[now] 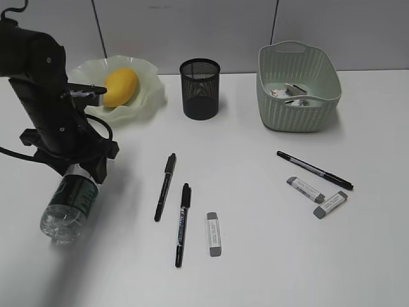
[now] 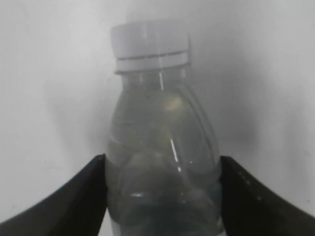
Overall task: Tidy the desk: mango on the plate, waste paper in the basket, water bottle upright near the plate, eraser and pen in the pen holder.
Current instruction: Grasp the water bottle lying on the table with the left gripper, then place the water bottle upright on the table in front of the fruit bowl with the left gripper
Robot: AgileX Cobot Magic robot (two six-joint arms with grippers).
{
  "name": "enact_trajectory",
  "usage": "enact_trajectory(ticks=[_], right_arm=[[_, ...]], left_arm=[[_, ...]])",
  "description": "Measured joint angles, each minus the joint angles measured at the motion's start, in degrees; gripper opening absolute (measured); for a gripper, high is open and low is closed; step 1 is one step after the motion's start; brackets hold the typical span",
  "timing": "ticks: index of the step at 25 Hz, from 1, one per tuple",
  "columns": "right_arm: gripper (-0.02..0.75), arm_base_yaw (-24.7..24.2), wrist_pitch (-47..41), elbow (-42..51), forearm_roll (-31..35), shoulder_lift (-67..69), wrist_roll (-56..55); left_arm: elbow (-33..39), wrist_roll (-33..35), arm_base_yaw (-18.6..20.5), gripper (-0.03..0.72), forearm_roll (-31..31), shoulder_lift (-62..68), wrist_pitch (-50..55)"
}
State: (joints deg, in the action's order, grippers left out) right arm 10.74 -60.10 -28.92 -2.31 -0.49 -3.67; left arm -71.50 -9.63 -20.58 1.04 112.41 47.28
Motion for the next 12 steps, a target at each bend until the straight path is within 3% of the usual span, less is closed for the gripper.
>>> enact_trajectory(ticks=[12], right_arm=[[0.562, 0.0, 0.0, 0.0, 0.0, 0.0, 0.0]], left_arm=[[0.4, 0.0, 0.0, 0.489, 3.2, -15.6, -5.8]])
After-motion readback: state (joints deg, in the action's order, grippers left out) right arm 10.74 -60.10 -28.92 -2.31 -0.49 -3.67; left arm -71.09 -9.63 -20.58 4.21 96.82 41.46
